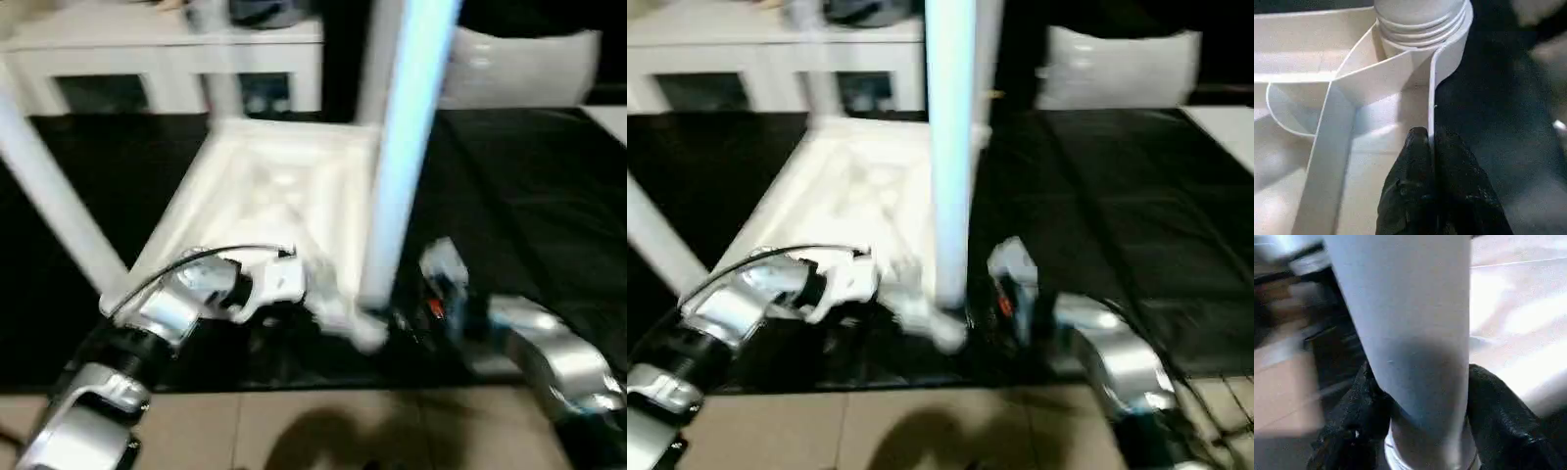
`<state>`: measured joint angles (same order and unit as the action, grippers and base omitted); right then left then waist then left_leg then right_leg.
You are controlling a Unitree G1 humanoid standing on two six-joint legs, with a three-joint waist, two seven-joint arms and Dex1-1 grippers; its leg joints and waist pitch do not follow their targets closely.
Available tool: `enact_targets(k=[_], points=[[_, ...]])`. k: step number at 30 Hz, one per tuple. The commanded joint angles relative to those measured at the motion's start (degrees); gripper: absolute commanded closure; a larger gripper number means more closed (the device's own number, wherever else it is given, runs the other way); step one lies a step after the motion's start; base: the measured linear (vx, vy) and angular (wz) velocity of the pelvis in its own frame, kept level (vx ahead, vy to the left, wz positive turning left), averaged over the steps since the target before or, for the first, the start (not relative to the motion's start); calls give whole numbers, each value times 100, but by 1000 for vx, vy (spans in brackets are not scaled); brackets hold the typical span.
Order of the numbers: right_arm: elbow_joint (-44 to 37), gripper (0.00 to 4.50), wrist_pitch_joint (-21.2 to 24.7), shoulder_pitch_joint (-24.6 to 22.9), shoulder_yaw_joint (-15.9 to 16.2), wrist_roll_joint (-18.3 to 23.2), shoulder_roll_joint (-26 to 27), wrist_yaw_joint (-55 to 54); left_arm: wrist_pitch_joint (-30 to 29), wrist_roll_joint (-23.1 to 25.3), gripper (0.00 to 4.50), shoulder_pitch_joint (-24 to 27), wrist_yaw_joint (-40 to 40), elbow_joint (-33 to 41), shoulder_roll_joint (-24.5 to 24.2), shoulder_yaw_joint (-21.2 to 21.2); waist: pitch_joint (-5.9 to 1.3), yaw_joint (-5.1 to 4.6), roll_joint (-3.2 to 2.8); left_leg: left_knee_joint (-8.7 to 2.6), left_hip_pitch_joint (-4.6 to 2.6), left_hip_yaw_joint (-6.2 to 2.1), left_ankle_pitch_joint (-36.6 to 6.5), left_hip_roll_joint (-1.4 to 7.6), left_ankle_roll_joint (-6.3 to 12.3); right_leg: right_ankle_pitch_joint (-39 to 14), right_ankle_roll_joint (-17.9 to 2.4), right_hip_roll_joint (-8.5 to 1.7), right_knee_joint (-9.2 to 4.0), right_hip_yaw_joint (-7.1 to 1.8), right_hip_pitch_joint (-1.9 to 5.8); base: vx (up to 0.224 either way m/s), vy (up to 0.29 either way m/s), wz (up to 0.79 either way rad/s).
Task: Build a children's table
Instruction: Rotate leg to tighten
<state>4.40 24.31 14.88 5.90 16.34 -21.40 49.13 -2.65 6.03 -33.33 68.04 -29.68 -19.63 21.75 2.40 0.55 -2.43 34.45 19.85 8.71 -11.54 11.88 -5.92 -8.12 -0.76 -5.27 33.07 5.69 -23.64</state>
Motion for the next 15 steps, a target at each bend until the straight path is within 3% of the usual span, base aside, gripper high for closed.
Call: enact_targets(k=[1,2,3,4,6,7,11,12,13,14,15], points=[[269,249,128,290,-136,-288,284,-1020,-223,-216,450,85,-131,443,461,228,-310,-23,94,-416,114,18,-1612,-55,135,-3482,-266,-218,-578,-74,363,0,0,0],[421,249,203,445,-293,-439,611,-1746,-479,-169,450,58,-513,438,705,176,-304,-103,79,-403,114,16,-1657,-63,170,-3496,-253,-201,-598,-60,341,0,0,0],[426,250,207,450,-299,-444,623,-1773,-489,-167,450,58,-527,439,713,174,-309,-141,81,-391,111,15,-1662,-75,173,-3507,-259,-199,-613,-47,329,0,0,0],[523,251,222,535,-363,-523,763,-2106,-559,-127,450,36,-742,397,843,149,-321,-202,104,-378,166,1,-1648,-95,224,-3508,-221,-201,-615,-24,372,0,0,0],[788,251,168,742,-441,-832,1100,-2960,-717,9,450,-52,-1403,259,1245,62,-327,-226,80,-358,104,27,-1602,-94,298,-3419,-267,-192,-647,-43,292,0,0,0],[820,251,104,764,-478,-833,1190,-3051,-781,56,450,-76,-1561,238,1337,31,-332,-259,84,-348,99,33,-1553,-103,297,-3334,-331,-170,-638,-28,296,0,0,0],[756,197,9,753,-604,-669,1360,-3065,-821,220,450,-136,-1776,158,1419,55,-370,-234,71,-382,142,14,-1364,-55,436,-2803,-482,-188,-570,-75,346,0,0,0],[677,180,-3,717,-521,-729,1339,-3003,-777,293,450,-165,-1810,109,1383,93,-395,-216,31,-392,156,5,-1137,-18,482,-2210,-701,-193,-490,-115,370,0,0,0],[677,180,-3,717,-521,-729,1339,-3003,-777,293,450,-165,-1810,109,1383,93,-395,-216,31,-392,156,5,-1137,-18,482,-2210,-701,-193,-490,-115,370,0,0,0],[615,168,-12,659,-499,-742,1286,-2934,-734,296,450,-163,-1770,100,1303,96,-405,-153,41,-374,142,30,-955,-9,549,-1744,-946,-194,-430,-156,371,0,0,0],[590,148,-26,636,-495,-741,1261,-2908,-709,296,450,-161,-1758,97,1268,97,-411,-117,25,-373,140,32,-876,-7,557,-1612,-1006,-201,-408,-164,386,0,0,0]])
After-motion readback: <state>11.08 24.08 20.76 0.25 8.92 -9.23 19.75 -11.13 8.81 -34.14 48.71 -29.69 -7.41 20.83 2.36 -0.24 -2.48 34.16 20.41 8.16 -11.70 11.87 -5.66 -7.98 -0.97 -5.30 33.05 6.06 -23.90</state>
